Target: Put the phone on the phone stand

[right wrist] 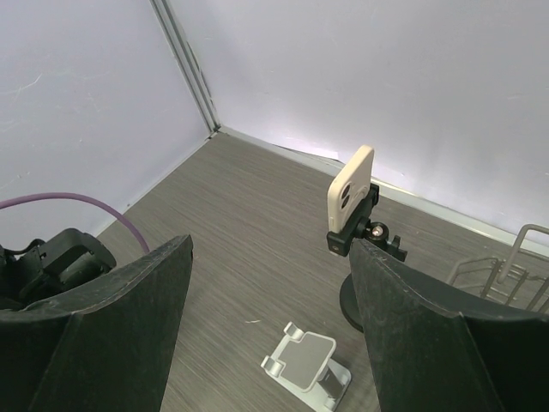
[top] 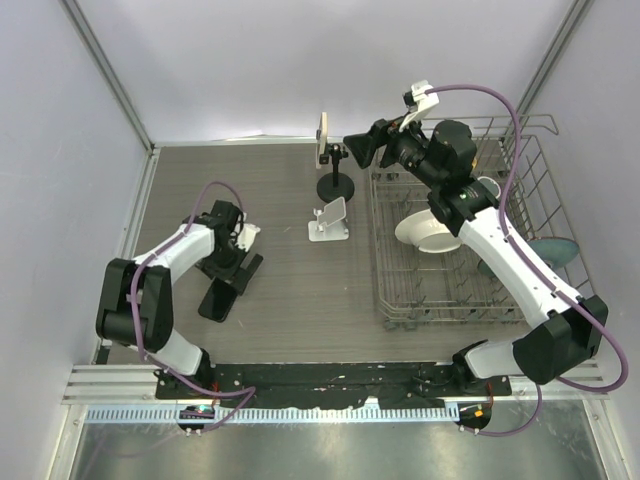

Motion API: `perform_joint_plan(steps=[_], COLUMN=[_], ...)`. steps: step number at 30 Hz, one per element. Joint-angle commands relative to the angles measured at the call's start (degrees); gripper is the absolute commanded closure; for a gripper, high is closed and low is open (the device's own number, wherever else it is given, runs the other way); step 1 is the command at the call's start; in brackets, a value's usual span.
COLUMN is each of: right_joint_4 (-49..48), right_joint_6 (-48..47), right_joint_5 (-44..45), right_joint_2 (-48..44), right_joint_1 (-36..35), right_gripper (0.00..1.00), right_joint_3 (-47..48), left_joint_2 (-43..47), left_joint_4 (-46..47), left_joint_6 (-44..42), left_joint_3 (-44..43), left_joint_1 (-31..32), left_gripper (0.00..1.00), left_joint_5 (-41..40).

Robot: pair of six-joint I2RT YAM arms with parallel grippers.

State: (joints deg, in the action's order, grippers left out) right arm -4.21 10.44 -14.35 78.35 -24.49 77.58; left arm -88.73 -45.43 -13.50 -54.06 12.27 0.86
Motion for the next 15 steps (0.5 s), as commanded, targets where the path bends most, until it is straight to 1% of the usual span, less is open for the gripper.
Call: perform_joint_plan(steps=[1,7,12,13,15], right_joint_4=[-2.4,-2.5,-2.9,-2.9,-3.0], right_joint_6=[-0.8,-0.9,-0.9,-0.8,-0.9], right_joint_5=[-0.9,-1.1,-1.3,-1.3,-1.2], right_joint_2=[-3.2,-3.6,-3.9,-3.9,-3.8], right_joint_1=[0.4,0.2,0.3,0.3,0.3], right_gripper=[0.21,0.21,0.21,0.21,0.21], right_joint_3=[0.6,0.4,0.0,0.0,-0.1], left_joint_2=[-1.2,-5.1,-7.4,-8.0,-9.8], left_joint_4=[0.7,0.3,0.2,-0.2,-0.8], left_joint_6=[-0.7,-1.8,-2.4,-2.4,-2.6], left_joint_3=[1.1,0.0,-1.0,-1.2,-2.2], left_joint_1=[0.1,0.0,-1.4,-1.8,-2.2], left_gripper=[0.0,0.0,0.0,0.01,0.03], left_joint_5=[-3.1,-2.2,-1.0,2.0,3.6])
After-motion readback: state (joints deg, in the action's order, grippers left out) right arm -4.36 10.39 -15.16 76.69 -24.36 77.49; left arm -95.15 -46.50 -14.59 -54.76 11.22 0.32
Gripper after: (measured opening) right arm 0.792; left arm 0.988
